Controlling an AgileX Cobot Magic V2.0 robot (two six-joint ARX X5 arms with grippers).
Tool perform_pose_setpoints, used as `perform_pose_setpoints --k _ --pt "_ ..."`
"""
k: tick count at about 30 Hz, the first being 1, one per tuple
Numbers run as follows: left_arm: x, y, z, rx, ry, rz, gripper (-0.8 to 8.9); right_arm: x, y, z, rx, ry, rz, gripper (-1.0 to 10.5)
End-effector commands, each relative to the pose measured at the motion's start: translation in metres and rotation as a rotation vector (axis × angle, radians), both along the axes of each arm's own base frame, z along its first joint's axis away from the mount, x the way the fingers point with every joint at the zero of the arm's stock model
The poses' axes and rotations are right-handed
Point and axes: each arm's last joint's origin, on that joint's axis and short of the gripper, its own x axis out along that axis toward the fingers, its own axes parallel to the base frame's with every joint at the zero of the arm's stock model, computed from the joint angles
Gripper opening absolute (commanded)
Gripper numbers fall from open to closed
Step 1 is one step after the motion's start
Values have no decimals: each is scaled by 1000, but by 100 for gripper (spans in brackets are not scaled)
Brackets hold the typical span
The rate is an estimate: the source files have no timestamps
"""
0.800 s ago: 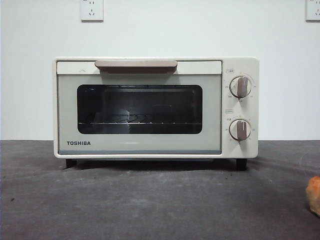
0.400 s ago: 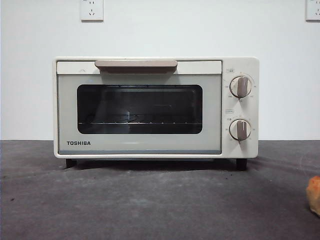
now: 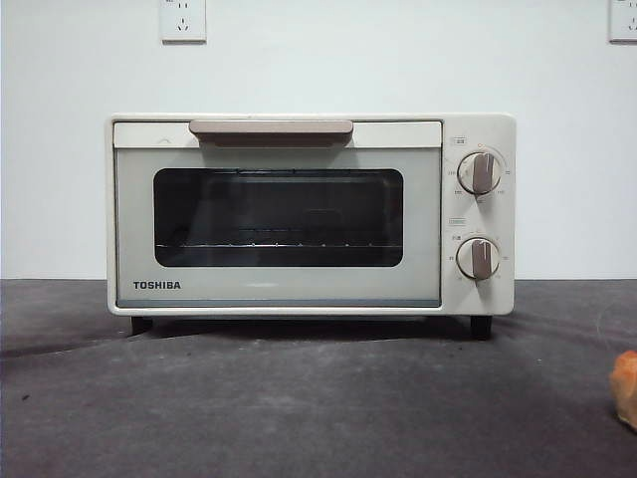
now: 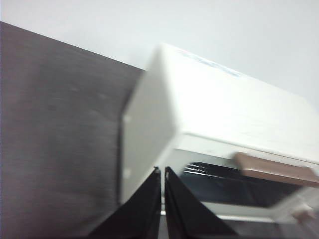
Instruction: The left arm flap open the oven, the right arm pick bread and place it into oven, the left arm flap close the oven
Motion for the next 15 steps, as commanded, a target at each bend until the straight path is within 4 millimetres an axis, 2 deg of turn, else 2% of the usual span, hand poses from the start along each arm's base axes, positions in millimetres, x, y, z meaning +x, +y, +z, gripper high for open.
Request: perform_pose_setpoints --k 1,9,15 --pt "8 -6 18 15 10 -77 17 -3 1 21 -4 22 47 6" --pt "18 -21 50 83 87 -327 17 -3 5 71 -159 46 179 6" --pt "17 -32 69 228 80 -513 17 6 9 93 -283 93 342 6"
